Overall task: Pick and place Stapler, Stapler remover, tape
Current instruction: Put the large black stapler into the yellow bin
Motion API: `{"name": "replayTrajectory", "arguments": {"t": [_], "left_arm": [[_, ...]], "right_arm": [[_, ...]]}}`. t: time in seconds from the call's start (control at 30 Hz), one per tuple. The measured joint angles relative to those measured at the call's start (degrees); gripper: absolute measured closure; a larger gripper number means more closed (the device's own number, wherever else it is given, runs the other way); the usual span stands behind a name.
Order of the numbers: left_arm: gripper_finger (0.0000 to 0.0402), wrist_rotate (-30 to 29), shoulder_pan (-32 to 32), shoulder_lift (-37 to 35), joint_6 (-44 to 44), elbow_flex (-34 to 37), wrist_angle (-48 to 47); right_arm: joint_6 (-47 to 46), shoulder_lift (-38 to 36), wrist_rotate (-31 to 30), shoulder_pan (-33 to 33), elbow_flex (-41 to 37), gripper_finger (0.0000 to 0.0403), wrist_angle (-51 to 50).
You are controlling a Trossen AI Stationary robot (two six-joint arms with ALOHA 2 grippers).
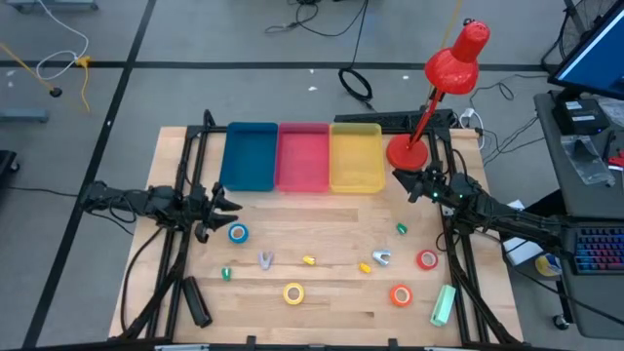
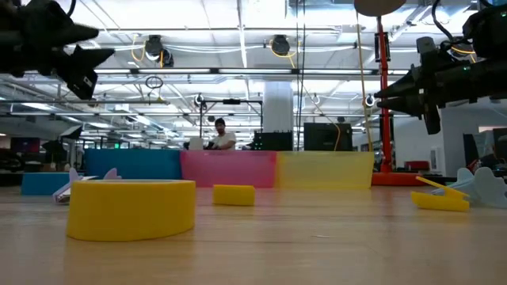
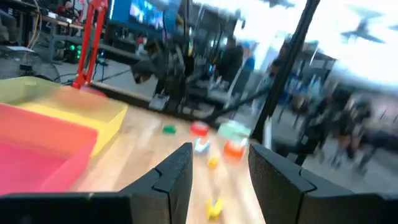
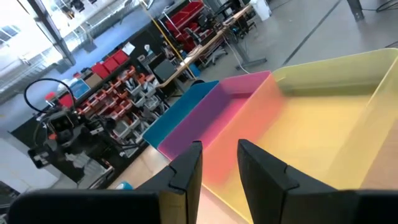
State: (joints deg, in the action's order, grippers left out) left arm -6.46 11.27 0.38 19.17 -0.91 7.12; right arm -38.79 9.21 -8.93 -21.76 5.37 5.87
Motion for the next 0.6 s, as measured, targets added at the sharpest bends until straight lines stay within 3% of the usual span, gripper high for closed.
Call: {"name": "replayTrajectory", "arguments": {"t": [0.23,0.43,0.6], "left_arm": [[0.0243,-10.4,0.0,0.0,14.3,0.0,10.1],[0.0243,-11.6,0.9,1.4,19.6,-0.1,10.4],[0.0243,-13.4,2.5,8.7,21.4,-3.8,9.7]], "right_arm": [[0.3,0.0,0.0,0.0,0.0,0.0307,0.0],[0.4,0.0,0.0,0.0,0.1,0.0307,0.1],[0.4,0.0,0.0,0.0,0.1,0.0307,0.2]]}}
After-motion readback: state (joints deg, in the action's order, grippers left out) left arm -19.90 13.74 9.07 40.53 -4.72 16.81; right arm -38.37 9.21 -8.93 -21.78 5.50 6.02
